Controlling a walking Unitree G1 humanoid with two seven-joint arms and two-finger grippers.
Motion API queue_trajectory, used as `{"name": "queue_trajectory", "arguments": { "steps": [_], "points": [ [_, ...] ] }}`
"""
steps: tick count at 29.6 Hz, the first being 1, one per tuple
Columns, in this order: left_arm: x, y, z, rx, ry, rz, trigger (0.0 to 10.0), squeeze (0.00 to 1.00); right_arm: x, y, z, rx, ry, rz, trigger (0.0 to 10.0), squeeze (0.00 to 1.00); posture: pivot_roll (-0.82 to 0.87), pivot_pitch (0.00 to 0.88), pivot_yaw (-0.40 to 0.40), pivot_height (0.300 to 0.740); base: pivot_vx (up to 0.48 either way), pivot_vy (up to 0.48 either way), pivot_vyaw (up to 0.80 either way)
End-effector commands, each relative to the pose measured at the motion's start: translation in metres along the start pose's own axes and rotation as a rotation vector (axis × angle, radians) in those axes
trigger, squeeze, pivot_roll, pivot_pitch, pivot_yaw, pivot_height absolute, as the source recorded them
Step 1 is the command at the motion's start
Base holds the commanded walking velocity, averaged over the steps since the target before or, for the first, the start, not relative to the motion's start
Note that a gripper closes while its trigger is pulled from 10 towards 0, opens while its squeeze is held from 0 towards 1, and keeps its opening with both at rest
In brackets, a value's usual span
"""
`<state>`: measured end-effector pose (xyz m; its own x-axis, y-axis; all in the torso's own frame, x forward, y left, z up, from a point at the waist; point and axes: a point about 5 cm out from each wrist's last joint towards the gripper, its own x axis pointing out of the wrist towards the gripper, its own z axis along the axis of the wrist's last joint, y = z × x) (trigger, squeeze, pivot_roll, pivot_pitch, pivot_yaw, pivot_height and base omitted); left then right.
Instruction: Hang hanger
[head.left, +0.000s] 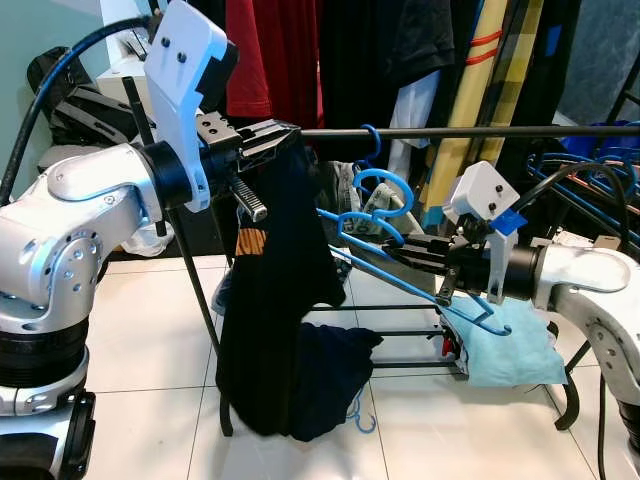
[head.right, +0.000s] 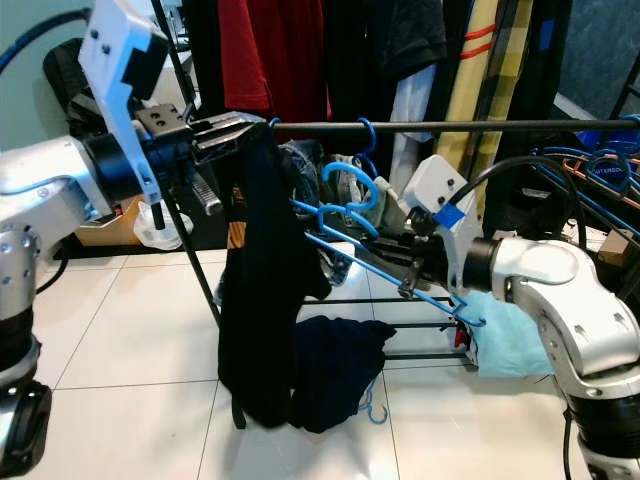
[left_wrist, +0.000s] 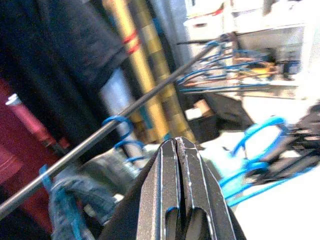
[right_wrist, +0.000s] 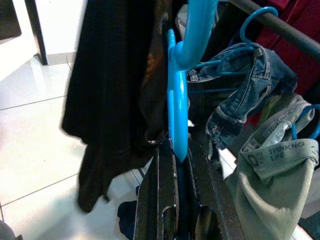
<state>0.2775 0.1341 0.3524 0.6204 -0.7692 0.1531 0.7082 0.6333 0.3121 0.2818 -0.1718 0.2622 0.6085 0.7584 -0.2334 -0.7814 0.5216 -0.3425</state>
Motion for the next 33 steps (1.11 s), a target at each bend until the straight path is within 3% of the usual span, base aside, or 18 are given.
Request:
{"name": "queue_trajectory", "arguments": {
  "steps": [1, 9, 13, 15, 20, 26, 28, 31, 33],
  "points": [
    [-0.005, -0.008, 0.011, 0.035, -0.068, -0.064, 10.0, 0.00, 0.007, 0.001, -0.002, 0.010, 0.013, -0.006, 10.0, 0.00, -0.10, 0.000, 0.048, 0.740, 0.000, 0.000, 0.00],
    [-0.015, -0.007, 0.012, 0.082, -0.060, -0.088, 10.0, 0.00, 0.009, -0.002, -0.006, 0.016, 0.037, -0.041, 10.0, 0.00, -0.10, 0.000, 0.047, 0.740, 0.000, 0.000, 0.00],
    [-0.033, 0.010, 0.012, 0.126, -0.017, -0.022, 10.0, 0.00, 0.004, -0.018, -0.014, 0.025, 0.090, -0.156, 10.0, 0.00, -0.10, 0.000, 0.044, 0.740, 0.000, 0.000, 0.00],
    [-0.034, 0.011, 0.012, 0.127, -0.016, -0.020, 10.0, 0.00, 0.004, -0.020, -0.015, 0.026, 0.095, -0.171, 10.0, 0.00, -0.10, 0.000, 0.044, 0.740, 0.000, 0.000, 0.00],
    [-0.044, 0.000, 0.004, 0.131, 0.014, -0.097, 10.0, 0.00, 0.000, -0.046, -0.015, 0.135, 0.075, -0.372, 10.0, 0.00, -0.09, 0.000, 0.039, 0.740, 0.000, 0.000, 0.00],
    [-0.039, -0.019, -0.004, 0.059, -0.015, -0.182, 10.0, 0.00, 0.000, -0.058, -0.008, 0.251, -0.021, -0.474, 10.0, 0.00, -0.09, 0.000, 0.033, 0.740, 0.000, 0.000, 0.00],
    [-0.033, -0.032, -0.009, -0.005, -0.046, -0.227, 10.0, 0.00, 0.004, -0.060, -0.001, 0.322, -0.091, -0.478, 10.0, 0.00, -0.10, 0.000, 0.034, 0.740, 0.000, 0.000, 0.00],
    [-0.029, -0.033, -0.014, -0.041, -0.063, -0.214, 10.0, 0.00, 0.009, -0.057, 0.005, 0.361, -0.140, -0.442, 10.0, 0.00, -0.10, 0.000, 0.036, 0.740, 0.000, 0.000, 0.00],
    [-0.027, -0.026, -0.021, -0.058, -0.057, -0.170, 10.0, 0.00, 0.015, -0.052, 0.010, 0.388, -0.173, -0.404, 10.0, 0.00, -0.10, 0.000, 0.038, 0.740, 0.000, 0.000, 0.00]
  ]
}}
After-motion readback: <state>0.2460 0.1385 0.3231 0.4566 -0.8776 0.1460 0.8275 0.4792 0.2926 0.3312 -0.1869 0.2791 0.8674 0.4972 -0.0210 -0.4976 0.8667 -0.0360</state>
